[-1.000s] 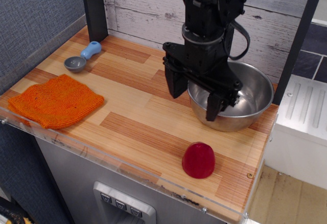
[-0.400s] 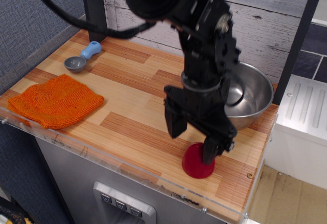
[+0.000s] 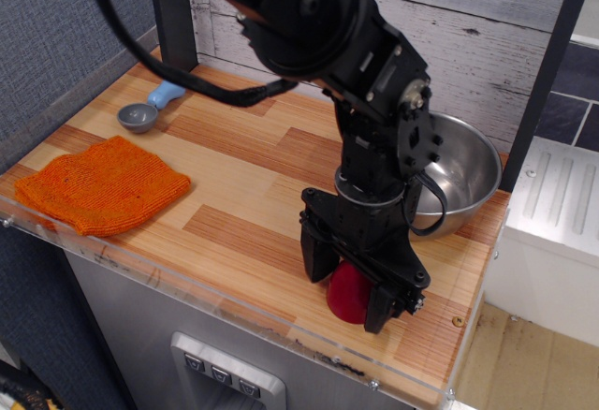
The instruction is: Put the strawberry in the bowl
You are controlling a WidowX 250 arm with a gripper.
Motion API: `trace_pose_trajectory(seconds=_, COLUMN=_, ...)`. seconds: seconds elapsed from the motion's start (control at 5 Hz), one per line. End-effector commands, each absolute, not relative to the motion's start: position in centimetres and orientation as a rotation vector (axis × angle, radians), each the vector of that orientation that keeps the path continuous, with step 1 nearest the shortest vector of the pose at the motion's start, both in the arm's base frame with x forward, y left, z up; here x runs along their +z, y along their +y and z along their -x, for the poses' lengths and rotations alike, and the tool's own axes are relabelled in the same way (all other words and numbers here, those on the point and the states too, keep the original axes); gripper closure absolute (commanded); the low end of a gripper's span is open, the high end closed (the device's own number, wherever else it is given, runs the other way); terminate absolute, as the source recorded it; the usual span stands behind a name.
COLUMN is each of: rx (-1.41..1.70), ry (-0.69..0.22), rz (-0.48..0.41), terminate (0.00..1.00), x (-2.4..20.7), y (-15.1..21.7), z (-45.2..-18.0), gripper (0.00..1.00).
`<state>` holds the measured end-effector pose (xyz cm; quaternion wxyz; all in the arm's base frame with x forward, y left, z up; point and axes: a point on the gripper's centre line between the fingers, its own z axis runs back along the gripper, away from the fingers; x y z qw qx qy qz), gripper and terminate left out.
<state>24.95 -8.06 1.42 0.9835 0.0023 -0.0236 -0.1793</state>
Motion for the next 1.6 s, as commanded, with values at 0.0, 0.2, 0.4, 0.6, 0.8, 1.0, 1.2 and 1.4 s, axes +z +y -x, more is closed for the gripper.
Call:
trace_pose_trajectory(seconds=0.0, rx=-0.387, ry=-0.106, rz=-0.007, terminate=0.0, x=2.5, y=-8.6, z=-24.9, gripper=1.0)
trace_pose_trajectory(seconds=0.2, rx=-0.383, ry=-0.192, rz=0.002, terminate=0.0, x=6.2, y=-8.7, z=-25.8, gripper=1.0)
trace_pose_trajectory(seconds=0.4, rx=-0.377, ry=-0.287, rz=0.038, terminate=0.0, x=10.3, y=-7.8, z=-28.5, gripper=1.0)
trace_pose_trajectory(seconds=0.6, rx=-0.331, ry=-0.326, rz=0.061, terminate=0.0, x=11.3, y=-6.1, z=-31.6, gripper=1.0)
trace_pose_trajectory(seconds=0.8, rx=-0.307, ry=-0.292, rz=0.06, terminate=0.0, x=9.4, y=-5.2, z=-33.1, gripper=1.0)
trace_pose_trajectory(seconds=1.0, rx=-0.316, ry=-0.246, rz=0.062, terminate=0.0, x=7.1, y=-5.6, z=-33.5, gripper=1.0)
trace_pose_trajectory(seconds=1.2, rx=-0.325, ry=-0.212, rz=0.068, terminate=0.0, x=5.6, y=-6.5, z=-33.4, gripper=0.0)
trace_pose_trajectory(seconds=1.4, rx=-0.316, ry=-0.263, rz=0.059, terminate=0.0, x=7.5, y=-5.9, z=-33.1, gripper=0.0)
